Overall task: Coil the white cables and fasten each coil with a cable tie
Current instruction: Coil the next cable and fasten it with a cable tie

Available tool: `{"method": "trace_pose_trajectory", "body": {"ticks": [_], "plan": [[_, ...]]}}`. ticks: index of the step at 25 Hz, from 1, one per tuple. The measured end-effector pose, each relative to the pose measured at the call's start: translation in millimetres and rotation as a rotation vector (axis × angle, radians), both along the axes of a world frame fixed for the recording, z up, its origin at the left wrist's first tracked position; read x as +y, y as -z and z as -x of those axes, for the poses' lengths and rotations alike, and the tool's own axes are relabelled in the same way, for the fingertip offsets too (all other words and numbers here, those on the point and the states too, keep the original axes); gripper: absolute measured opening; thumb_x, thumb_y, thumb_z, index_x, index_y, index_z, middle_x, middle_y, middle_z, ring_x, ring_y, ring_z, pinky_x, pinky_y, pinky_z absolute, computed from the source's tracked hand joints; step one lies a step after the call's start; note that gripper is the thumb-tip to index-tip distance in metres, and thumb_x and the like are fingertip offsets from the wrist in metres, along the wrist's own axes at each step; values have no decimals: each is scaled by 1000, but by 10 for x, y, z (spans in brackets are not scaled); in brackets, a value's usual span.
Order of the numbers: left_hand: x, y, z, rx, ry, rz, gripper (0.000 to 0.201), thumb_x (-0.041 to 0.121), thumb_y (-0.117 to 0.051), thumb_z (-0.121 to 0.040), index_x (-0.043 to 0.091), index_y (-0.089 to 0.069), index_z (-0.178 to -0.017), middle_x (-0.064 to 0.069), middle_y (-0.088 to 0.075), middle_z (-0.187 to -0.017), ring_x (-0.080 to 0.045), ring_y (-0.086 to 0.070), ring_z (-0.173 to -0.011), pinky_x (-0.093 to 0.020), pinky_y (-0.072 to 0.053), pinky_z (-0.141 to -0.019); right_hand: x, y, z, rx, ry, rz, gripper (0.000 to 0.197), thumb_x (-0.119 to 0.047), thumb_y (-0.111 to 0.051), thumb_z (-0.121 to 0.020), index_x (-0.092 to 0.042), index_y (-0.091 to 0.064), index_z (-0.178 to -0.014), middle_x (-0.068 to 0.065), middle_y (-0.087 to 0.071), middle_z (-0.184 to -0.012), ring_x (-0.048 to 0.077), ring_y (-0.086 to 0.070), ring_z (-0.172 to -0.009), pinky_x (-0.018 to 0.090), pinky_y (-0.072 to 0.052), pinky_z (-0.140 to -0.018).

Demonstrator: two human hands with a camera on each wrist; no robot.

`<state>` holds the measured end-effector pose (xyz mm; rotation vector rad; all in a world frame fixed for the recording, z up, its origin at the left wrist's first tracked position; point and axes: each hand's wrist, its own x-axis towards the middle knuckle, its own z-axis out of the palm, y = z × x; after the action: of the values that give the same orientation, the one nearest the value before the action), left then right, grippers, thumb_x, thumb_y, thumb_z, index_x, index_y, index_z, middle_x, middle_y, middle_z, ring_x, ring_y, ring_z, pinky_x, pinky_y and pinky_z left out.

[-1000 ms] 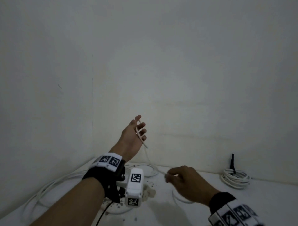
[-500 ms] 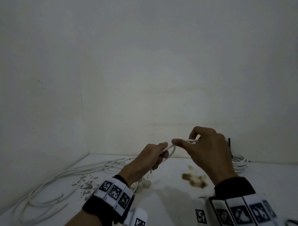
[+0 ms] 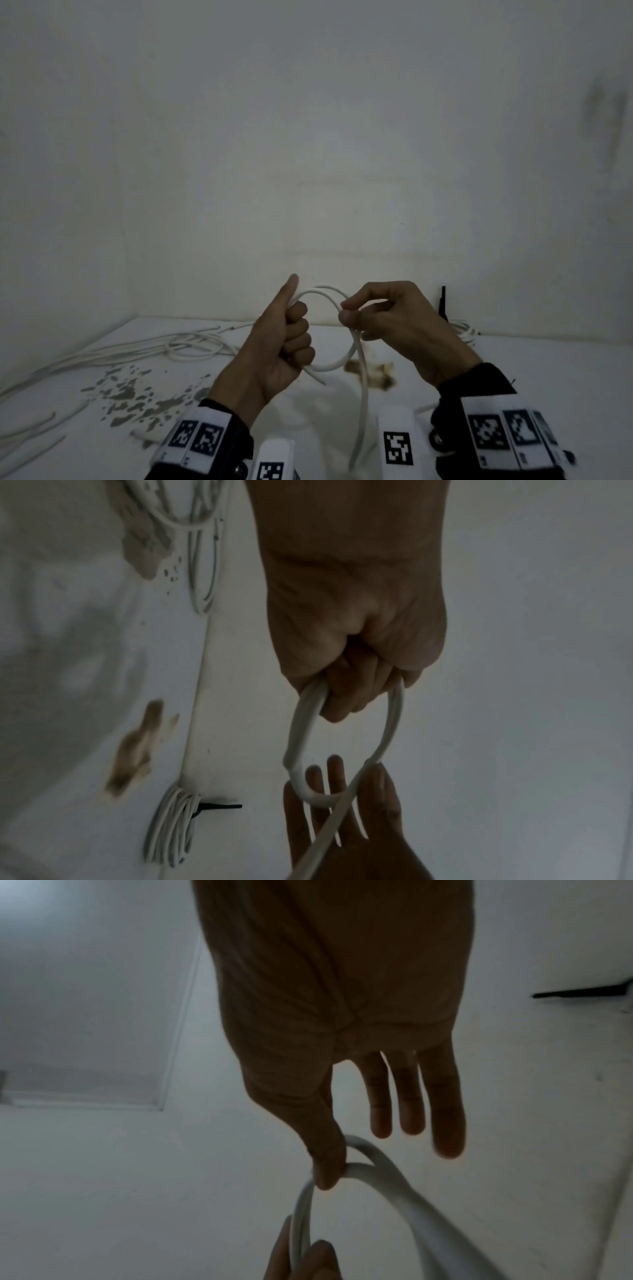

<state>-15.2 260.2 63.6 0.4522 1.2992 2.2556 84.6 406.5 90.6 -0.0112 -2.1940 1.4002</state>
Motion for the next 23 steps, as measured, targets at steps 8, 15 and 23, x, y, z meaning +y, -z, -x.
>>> {"method": "trace_pose_trajectory", "body": {"ticks": [8, 15, 23], "plan": [[66, -29, -126, 135, 250, 148, 51, 46, -62, -81, 25, -26, -52, 9, -12, -42, -6, -10, -32, -17, -12, -34, -134, 232, 198, 268, 628, -471, 24, -16, -67, -91, -17, -45, -100, -5, -46, -52, 20, -50, -43, 28, -37, -41], [-117, -58, 104, 211, 65, 165, 53, 46, -70, -74, 26, -28, -50, 9, -12, -46, -7, -10, -36, -22, -10, -39, -96, -40, 50, -103, 5, 386, 31, -21, -84, -62, -1, -70, -81, 6, -54, -60, 21, -57, -61, 38, -53, -70], [-418, 127, 385, 709, -340, 524, 59, 60, -69, -67, 24, -28, -44, 4, -20, -46, -13, -19, -43, -23, -19, -46, -121, -174, -162, -192, 311, -385, 40, -39, -86, -68, -12, -63, -51, -10, -44, -35, 4, -40, -34, 15, -34, -43]]}}
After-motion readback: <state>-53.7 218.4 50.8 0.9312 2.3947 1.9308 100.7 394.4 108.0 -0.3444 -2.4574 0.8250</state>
